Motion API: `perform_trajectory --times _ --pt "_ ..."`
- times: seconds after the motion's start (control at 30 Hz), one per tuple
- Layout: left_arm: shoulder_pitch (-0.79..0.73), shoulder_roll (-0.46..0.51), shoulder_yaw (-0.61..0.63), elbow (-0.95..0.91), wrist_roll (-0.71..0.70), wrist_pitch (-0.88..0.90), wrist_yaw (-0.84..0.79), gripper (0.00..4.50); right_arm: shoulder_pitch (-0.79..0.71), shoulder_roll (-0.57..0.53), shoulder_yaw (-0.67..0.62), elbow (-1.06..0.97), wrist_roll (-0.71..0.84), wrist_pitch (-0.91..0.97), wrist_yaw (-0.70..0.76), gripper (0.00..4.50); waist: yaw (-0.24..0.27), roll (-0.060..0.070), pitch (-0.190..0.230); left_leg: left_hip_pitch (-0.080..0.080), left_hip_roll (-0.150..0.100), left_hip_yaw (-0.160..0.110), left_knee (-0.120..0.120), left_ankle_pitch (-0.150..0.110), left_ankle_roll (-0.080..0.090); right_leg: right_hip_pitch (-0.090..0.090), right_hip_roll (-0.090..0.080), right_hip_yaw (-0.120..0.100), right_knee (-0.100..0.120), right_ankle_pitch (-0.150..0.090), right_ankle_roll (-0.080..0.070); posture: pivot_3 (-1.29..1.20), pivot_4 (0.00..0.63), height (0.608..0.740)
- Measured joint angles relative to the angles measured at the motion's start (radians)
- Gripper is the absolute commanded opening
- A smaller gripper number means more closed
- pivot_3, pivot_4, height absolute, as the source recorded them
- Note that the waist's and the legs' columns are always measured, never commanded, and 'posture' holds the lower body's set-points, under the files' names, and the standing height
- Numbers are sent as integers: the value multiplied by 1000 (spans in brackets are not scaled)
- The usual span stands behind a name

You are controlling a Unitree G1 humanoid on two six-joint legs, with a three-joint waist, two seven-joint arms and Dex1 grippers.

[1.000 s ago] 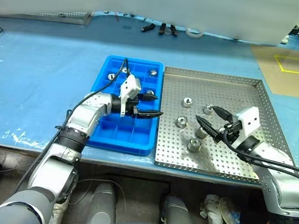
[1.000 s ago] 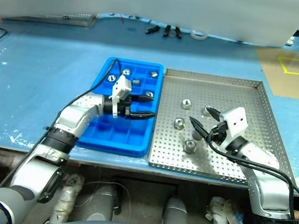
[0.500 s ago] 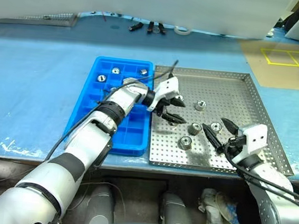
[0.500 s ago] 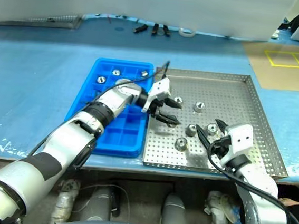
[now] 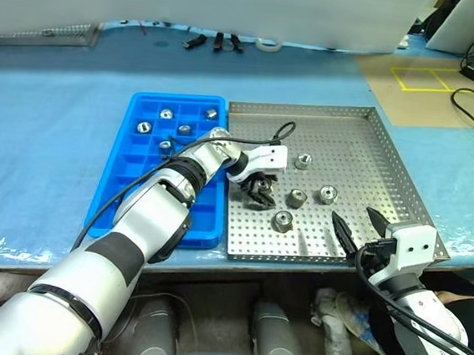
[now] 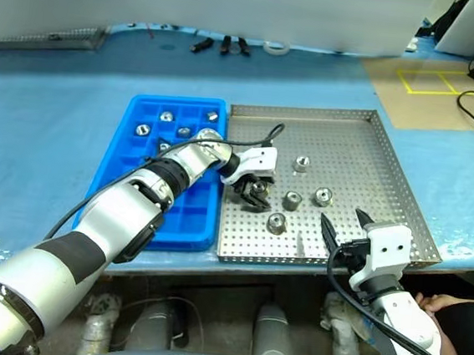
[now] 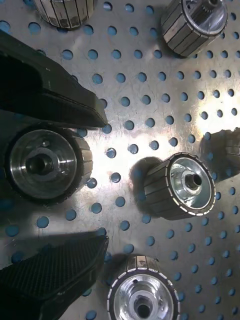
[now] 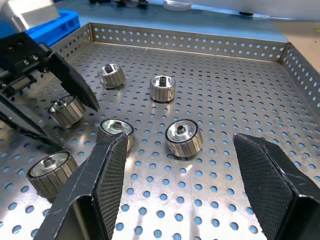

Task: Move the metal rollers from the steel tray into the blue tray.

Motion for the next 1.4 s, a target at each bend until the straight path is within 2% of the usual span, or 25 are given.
perform_trajectory --times 0.2,0.3,0.43,0.8,0.9,1.0,1.1,1.2,1.27,1.4 --pt "0 -1 -6 -1 38 -27 20 3615 -11 0 0 1 -4 -2 1 3548 -10 0 0 1 0 0 4 -2 3 4 -1 -1 -1 0 0 -666 150 740" --pt "0 4 -13 -2 57 -39 30 3027 -18 0 0 8 -9 -2 1 3578 -24 0 0 3 -1 -1 8 -4 5 10 -2 -1 -3 0 0 -666 150 740" --pt "0 9 -20 -3 79 -36 63 1761 -34 0 1 20 -18 -2 2 3578 -42 0 0 4 -1 -3 8 -4 6 17 -2 -2 -12 -4 6 -649 150 740" --pt "0 33 -6 -4 84 -36 70 1708 -80 0 9 57 -33 -12 14 3578 -80 0 0 4 -8 -5 12 -7 12 21 -10 -3 -13 -4 6 -609 150 740" --pt "6 43 44 -2 43 -34 12 1708 -83 -1 9 66 -36 -13 22 3578 -84 -1 0 1 -8 -5 11 -7 12 18 -10 -3 -13 -2 4 -594 150 740" --pt "5 55 130 -28 -52 -36 -124 1708 -97 -5 9 75 -32 -12 35 3578 -82 0 0 -1 -9 -4 11 -9 14 16 -10 -4 -13 1 -1 -555 150 740" --pt "5 97 198 -120 -149 -28 -268 1708 -136 -15 12 75 -12 -8 61 3578 -79 0 0 -4 -8 -4 10 -8 18 13 -11 -6 -13 1 -2 -501 150 740" --pt "30 154 227 -234 -207 5 -342 1708 -190 -40 37 75 16 13 96 3578 -75 0 0 -4 -5 -3 9 -9 19 14 -10 -9 -13 1 -2 -430 150 740" --pt "74 191 237 -315 -236 47 -364 1708 -237 -57 53 75 36 28 121 3578 -69 0 0 -3 -3 -3 9 -9 19 14 -9 -9 -12 1 -2 -350 150 740" --pt "249 280 251 -586 -287 194 -342 1708 -390 -92 99 119 74 59 189 3578 -24 1 2 0 -1 -3 9 -8 18 15 -9 -9 -10 1 -2 -209 150 740"
